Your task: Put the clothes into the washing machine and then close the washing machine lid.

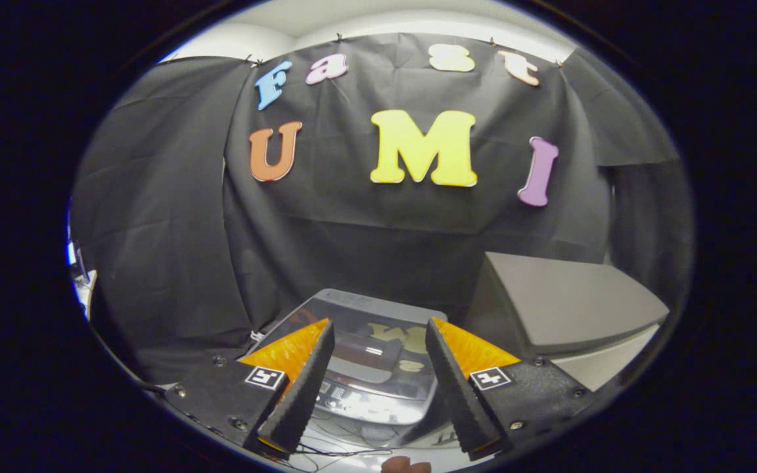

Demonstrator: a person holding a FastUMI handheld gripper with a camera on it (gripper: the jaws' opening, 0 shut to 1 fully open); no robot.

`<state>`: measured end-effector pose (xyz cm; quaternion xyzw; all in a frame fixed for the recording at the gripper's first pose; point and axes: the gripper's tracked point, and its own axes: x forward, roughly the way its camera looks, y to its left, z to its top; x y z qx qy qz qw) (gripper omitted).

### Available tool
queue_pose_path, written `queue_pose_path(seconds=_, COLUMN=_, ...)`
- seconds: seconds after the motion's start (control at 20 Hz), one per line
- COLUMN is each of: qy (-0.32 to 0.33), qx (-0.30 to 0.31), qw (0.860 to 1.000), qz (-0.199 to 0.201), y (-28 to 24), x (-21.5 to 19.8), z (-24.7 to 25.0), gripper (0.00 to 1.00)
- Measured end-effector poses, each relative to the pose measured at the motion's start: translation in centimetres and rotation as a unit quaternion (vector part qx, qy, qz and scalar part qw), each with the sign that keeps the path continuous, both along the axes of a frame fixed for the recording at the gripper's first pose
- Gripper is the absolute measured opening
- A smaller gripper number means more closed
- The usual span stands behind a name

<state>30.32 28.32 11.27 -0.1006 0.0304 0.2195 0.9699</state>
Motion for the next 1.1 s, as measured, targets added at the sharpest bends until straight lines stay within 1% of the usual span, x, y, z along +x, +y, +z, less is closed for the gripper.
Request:
queue_pose_path(seconds=0.1, qy=-0.006, qx=0.003, qw=1.000, qz=-0.004, y=-2.8, x=-3.9, z=-0.5, gripper=0.91)
queue_pose_path(seconds=0.2, qy=-0.019, qx=0.001, qw=1.000, qz=-0.012, y=-5.5, x=-7.7, z=-0.7, gripper=0.90)
queue_pose_path(seconds=0.35, qy=-0.029, qx=0.001, qw=0.999, qz=-0.039, y=-9.5, x=-13.2, z=-1.4, gripper=0.91)
queue_pose_path(seconds=0.5, qy=-0.026, qx=0.001, qw=0.998, qz=-0.065, y=-12.5, x=-17.2, z=-2.2, gripper=0.93)
queue_pose_path(seconds=0.65, qy=-0.029, qx=0.003, qw=0.996, qz=-0.081, y=-14.7, x=-19.8, z=-2.2, gripper=0.95)
queue_pose_path(seconds=0.85, qy=-0.016, qx=0.022, qw=0.995, qz=-0.097, y=-17.8, x=-21.6, z=-2.1, gripper=0.95)
queue_pose_path(seconds=0.9, qy=-0.015, qx=0.026, qw=0.995, qz=-0.097, y=-18.4, x=-21.9, z=-2.0, gripper=0.95)
queue_pose_path(seconds=1.1, qy=-0.017, qx=0.010, qw=0.996, qz=-0.090, y=-20.3, x=-22.2, z=-1.8, gripper=0.95)
